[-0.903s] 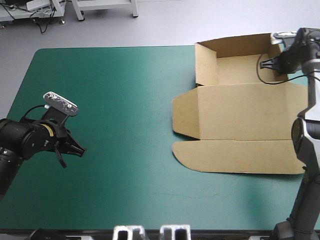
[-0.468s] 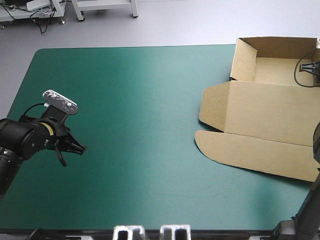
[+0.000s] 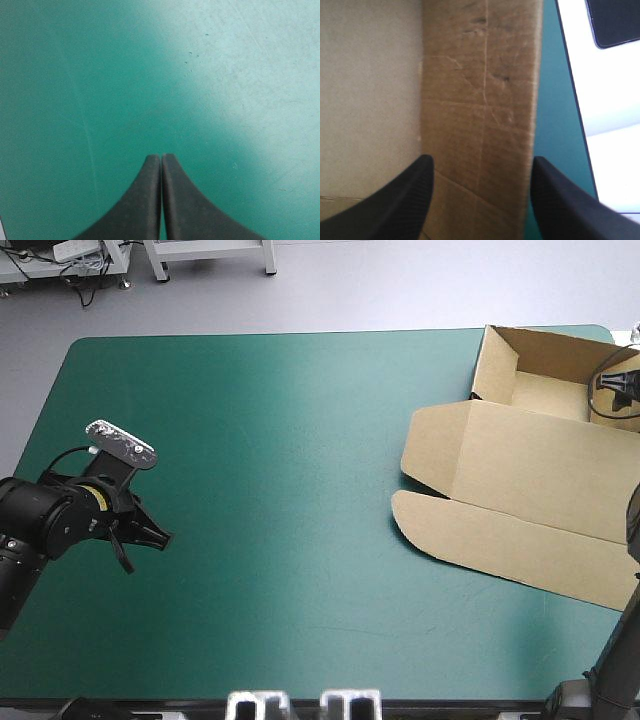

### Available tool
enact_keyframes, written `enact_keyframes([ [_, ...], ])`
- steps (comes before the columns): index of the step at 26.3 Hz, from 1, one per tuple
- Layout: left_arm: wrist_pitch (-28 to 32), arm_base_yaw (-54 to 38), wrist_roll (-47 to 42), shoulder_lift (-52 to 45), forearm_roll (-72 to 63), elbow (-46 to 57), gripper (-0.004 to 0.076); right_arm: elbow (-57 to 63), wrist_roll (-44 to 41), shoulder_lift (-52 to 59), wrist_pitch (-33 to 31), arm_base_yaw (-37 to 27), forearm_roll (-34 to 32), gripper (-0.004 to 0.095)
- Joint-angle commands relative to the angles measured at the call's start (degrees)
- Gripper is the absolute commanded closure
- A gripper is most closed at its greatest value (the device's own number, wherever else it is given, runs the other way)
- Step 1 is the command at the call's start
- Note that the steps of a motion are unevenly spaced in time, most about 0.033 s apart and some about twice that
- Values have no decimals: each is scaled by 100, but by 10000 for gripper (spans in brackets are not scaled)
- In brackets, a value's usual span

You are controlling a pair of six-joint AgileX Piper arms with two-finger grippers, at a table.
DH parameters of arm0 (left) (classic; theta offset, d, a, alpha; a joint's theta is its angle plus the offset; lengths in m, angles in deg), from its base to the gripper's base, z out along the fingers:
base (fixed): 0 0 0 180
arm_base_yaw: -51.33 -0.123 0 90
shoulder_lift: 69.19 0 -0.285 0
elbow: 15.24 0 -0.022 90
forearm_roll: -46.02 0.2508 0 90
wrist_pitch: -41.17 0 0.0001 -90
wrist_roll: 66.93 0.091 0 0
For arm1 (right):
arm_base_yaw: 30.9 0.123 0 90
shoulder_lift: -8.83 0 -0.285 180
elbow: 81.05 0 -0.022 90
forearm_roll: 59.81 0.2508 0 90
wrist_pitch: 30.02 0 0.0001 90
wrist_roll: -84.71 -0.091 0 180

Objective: Fold the box

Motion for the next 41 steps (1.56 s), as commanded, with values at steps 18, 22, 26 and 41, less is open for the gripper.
enact_keyframes([
  [18,257,-4,-15,-85,35,-139,733,-191,487,2211,-20,66,2207,447],
  [22,343,-4,-15,-85,15,-139,733,-179,588,2685,-33,498,2410,653],
  [26,300,-4,-15,-85,-162,-139,733,-37,832,3335,-33,1264,2296,927],
  [41,79,-4,-15,-152,-266,249,733,5217,1166,6676,66,2152,1783,927],
])
